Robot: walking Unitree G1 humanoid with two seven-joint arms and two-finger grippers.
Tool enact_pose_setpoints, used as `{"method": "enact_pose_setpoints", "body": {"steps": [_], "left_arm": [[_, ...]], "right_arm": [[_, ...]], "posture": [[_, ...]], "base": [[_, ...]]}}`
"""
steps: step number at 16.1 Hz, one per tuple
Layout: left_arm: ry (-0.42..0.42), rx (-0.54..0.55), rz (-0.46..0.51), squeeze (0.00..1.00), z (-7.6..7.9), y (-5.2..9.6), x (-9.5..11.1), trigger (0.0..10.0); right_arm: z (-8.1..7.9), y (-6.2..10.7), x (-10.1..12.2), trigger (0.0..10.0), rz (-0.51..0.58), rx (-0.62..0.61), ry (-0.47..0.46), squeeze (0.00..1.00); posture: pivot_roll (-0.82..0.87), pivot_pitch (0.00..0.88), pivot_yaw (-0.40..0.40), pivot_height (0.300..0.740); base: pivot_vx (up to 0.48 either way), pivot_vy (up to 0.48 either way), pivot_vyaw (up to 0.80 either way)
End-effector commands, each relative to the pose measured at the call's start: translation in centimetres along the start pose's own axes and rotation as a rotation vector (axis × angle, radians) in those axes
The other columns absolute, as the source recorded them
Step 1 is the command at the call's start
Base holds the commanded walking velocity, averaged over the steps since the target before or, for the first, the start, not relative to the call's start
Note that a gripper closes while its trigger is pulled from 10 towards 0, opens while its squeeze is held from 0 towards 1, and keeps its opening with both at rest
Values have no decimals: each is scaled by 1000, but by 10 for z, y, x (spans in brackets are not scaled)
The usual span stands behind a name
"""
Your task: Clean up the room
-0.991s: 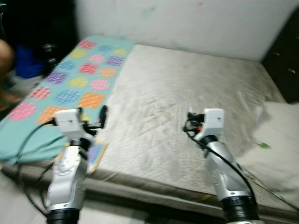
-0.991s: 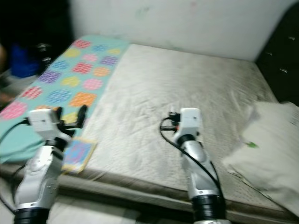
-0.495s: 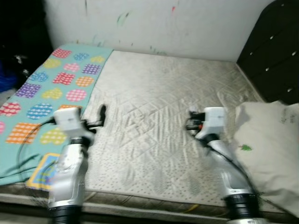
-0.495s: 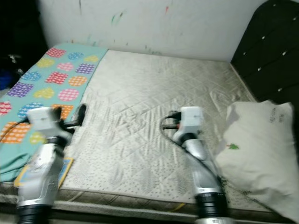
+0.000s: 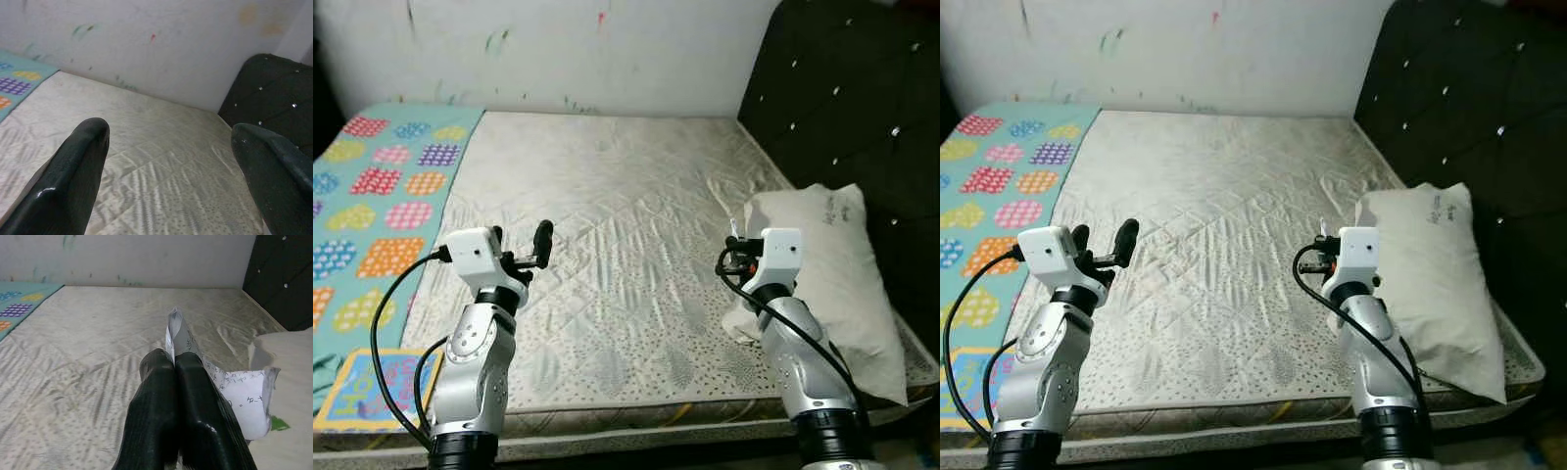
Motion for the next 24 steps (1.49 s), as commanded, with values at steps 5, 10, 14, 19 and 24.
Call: {"method": "enact_pose_setpoints", "body": {"steps": [5,10,14,19,24], "left_arm": [[0,4,1,0,-4,0,1,10000],[-1,3,2,0,-4,0,1,10000],[-2,3,3,0,-4,0,1,10000],[-2,3,6,0,-4,0,1,10000],[0,6,8,0,-4,-1,2,10000]], "right_arm": [[-7,-2,2,10000,9,28,0,0],[-9,-3,2,10000,5,39,2,0],[-9,-4,1,10000,1,45,1,0],[-10,-3,-2,10000,-11,51,1,0],[-11,-4,-2,10000,-16,54,3,0]], "posture": [[-85,16,-64,740],[-83,10,-65,740],[-83,10,-65,740],[-84,13,-63,740],[-84,17,-65,740]], "base": [[0,390,0],[0,400,0],[0,441,0],[0,480,0],[0,480,0]]}}
Point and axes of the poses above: a point about 5 cm out from each wrist's last joint towards the gripper, its own y axis pointing back from the gripper into the wrist, its own x axis along the axis of the wrist's last joint, z = x × y, the point moved 2 cm from there along -y, pointing out of the wrist towards the gripper, and after that the axes turned 5 degrees about -y, right-handed, at the moved point
